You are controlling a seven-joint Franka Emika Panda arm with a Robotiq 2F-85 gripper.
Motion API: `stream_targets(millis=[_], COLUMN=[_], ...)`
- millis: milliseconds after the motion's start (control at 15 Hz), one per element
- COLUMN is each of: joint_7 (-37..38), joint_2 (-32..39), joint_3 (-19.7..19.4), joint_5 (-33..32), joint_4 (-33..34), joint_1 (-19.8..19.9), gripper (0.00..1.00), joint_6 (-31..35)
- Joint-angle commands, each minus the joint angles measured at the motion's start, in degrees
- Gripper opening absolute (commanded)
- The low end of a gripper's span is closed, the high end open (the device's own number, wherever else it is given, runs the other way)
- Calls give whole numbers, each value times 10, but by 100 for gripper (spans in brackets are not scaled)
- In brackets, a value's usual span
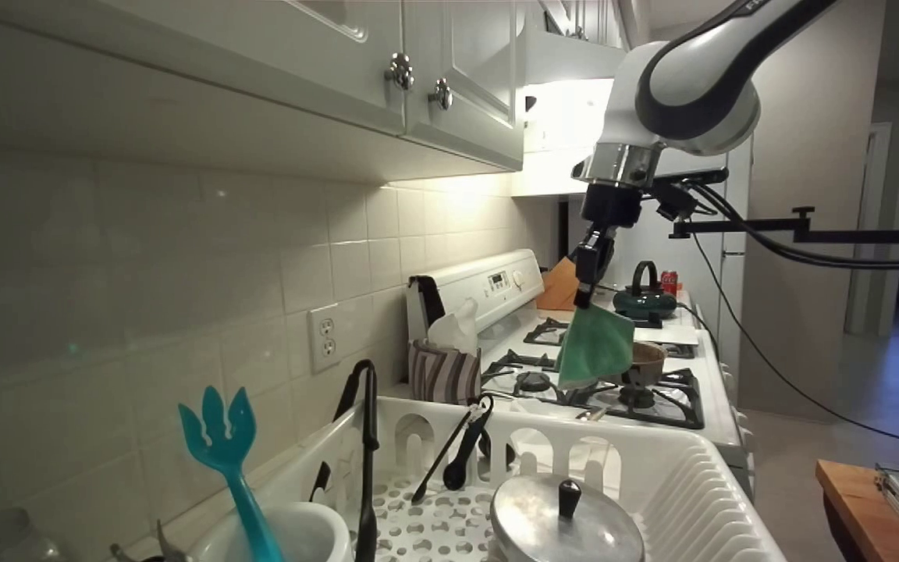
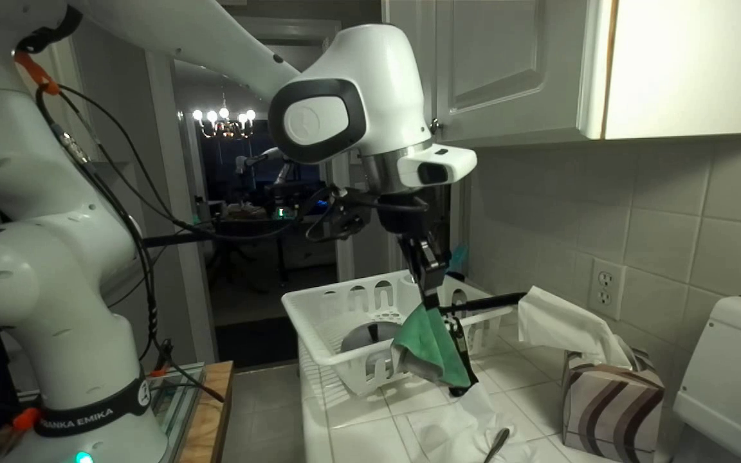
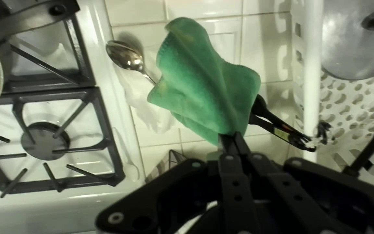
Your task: Use the green towel to remove the lid from the silver pot and place it on the dishrack then place the towel on the countertop.
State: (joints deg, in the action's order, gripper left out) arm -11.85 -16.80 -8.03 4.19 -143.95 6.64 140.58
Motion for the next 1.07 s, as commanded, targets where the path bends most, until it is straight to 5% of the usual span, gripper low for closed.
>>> stream_targets(millis=[0, 67, 600, 733, 1000], joint_7=[61, 64, 241, 235, 154], joint_2=[21, 26, -31, -53, -91], joint_3=[8, 5, 39, 42, 34], joint_5=[-41, -30, -21, -8, 23], joint_4=[-3, -3, -4, -6, -13], joint_1=[15, 10, 8, 1, -28], gripper=[27, 28, 83, 97, 100], joint_6=[3, 0, -135, -164, -189])
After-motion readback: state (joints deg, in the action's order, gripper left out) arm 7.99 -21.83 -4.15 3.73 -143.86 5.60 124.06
